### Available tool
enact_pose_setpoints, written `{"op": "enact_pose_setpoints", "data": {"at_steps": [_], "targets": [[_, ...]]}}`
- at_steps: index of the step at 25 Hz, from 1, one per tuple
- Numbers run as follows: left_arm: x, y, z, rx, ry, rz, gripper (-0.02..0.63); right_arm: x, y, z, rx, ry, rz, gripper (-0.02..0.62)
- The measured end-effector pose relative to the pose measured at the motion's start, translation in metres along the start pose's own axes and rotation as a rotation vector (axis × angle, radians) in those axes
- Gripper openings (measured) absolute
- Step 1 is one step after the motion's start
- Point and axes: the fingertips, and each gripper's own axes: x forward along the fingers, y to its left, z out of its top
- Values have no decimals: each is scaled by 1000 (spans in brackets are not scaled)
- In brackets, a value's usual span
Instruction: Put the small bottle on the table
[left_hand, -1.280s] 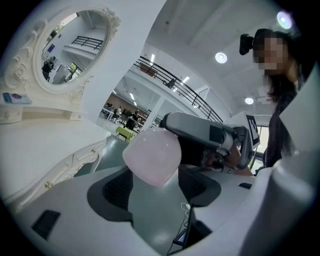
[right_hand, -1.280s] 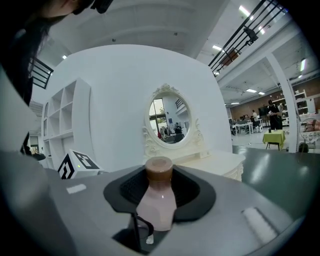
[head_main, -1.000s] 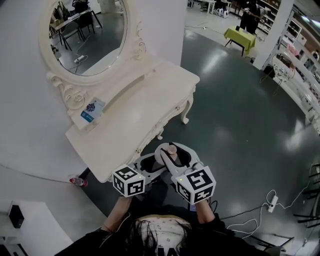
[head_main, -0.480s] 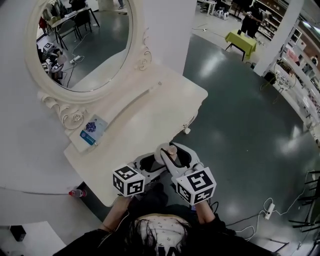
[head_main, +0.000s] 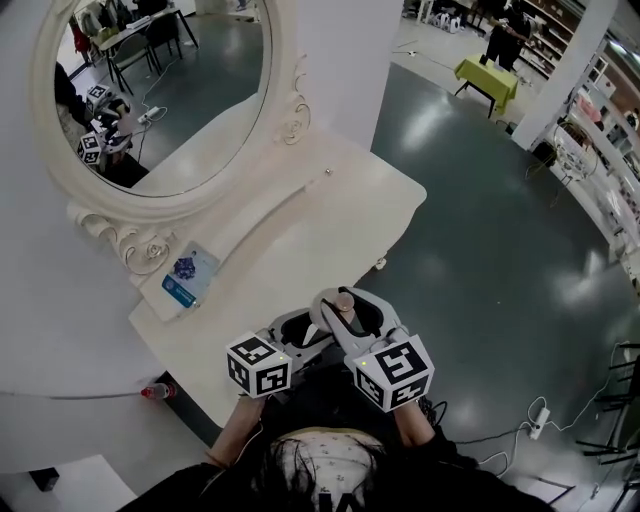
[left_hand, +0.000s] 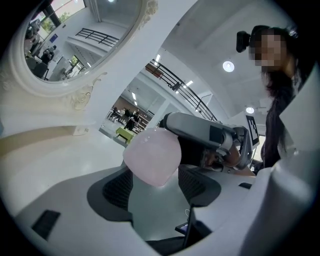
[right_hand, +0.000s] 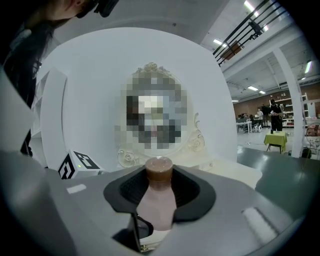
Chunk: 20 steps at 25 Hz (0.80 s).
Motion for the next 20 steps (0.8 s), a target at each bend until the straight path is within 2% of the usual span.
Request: {"op": "enact_pose_setpoints", "data": {"at_steps": [6,12,20], "targets": [[7,19,15,-4,-19,39,267,21,-12,8,-3,9,42,144],[22,42,28,-21,-55,104,267,44,-31,11,3,18,119,144],[75,69,54,-44,-105,198,267,67,-88,22,-18,42,224,144]]}}
